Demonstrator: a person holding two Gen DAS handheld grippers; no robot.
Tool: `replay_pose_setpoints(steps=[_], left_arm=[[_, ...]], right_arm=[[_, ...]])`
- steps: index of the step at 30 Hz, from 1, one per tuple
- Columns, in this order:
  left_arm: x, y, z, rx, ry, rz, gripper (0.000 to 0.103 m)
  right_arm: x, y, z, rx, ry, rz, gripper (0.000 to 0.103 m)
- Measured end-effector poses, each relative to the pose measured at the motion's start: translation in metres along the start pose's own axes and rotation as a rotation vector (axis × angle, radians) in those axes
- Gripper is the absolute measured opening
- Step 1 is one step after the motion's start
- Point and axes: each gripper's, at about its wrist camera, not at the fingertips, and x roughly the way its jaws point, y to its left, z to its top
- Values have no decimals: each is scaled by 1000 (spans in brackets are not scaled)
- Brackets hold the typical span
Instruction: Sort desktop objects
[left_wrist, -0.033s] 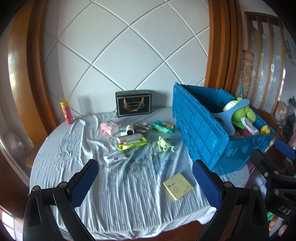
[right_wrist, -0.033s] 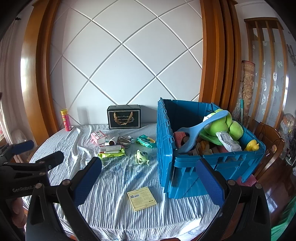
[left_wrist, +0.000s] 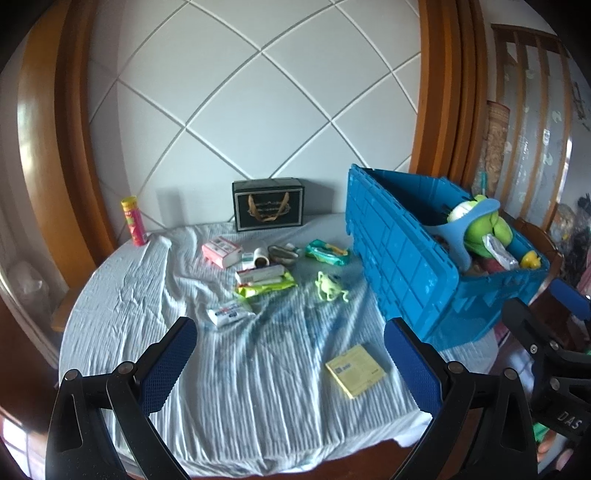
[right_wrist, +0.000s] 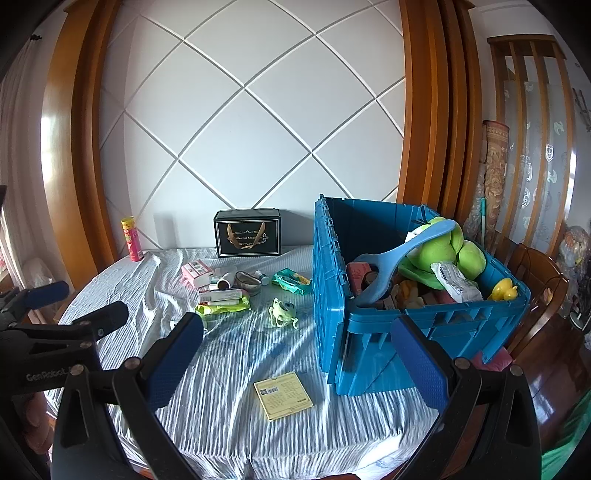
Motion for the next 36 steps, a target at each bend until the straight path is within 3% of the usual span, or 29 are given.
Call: replay_pose_setpoints(steps=[36], left_arm=[[9, 3, -3, 4, -42, -10, 103]], right_arm=[[17, 13, -1, -21, 19, 11, 103]])
